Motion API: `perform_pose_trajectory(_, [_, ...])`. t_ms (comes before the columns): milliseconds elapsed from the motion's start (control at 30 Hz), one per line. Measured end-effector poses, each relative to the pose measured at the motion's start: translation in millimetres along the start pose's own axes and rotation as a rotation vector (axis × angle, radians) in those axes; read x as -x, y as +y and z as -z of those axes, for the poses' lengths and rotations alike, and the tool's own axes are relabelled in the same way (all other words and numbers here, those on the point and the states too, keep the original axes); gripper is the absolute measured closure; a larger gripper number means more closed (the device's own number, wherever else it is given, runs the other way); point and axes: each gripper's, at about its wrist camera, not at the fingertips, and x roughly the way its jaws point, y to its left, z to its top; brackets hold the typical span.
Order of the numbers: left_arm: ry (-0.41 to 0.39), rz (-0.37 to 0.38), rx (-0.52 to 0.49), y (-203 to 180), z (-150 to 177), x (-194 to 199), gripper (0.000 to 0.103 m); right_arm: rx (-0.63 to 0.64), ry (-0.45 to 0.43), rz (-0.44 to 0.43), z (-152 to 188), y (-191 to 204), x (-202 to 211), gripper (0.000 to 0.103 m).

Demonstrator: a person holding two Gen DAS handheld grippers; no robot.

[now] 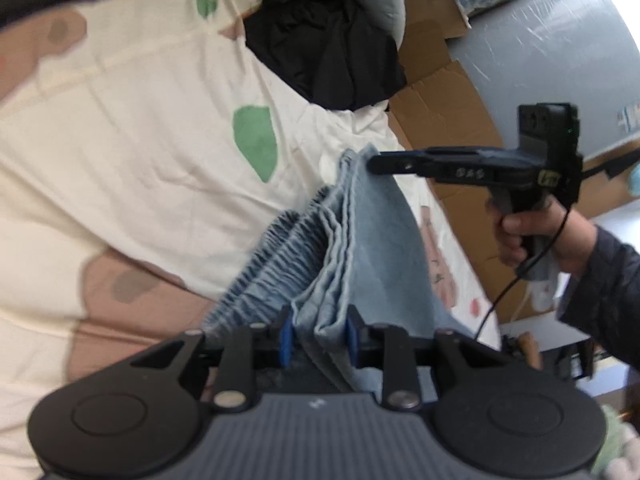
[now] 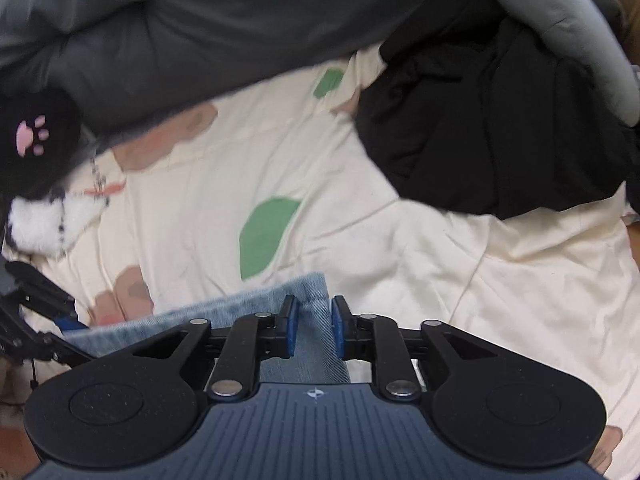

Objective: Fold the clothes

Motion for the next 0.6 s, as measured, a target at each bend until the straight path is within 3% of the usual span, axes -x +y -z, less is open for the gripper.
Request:
perform_pose_trajectory(167, [-0.042, -0.03, -0.019, 0.1, -5.8, 20.5, 0.08, -0.145, -0.136, 0.01, 6.3, -4.9, 40.8, 0.068])
perform_pose_trajectory(300, [-0.065, -0.01, -0.046, -8.4, -15.8, 29.5, 0.081, -0.209, -0.206, 0.01, 20.4, 8.1, 58.7, 0.068])
perform_pose_trajectory(367, [-0.073, 0.004, -0.063, -14.8, -20.2, 31.7, 0.081, -0.238, -0.218, 0.016, 30.7, 18.4, 59.4, 0.068])
perform_pose_trajectory(467, [-0.093, 0.091, -0.071, -20.0, -20.5, 27.2, 0.081, -0.322, -0.245, 0.007, 46.3, 32.5, 57.1, 0.068])
perform_pose_trajectory(600, [-0.072, 0.113, -0.092, -30.2, -19.0, 12.0, 0.081, -0.407, -0.278, 0.033, 66.8, 53.0, 44.8, 0.068])
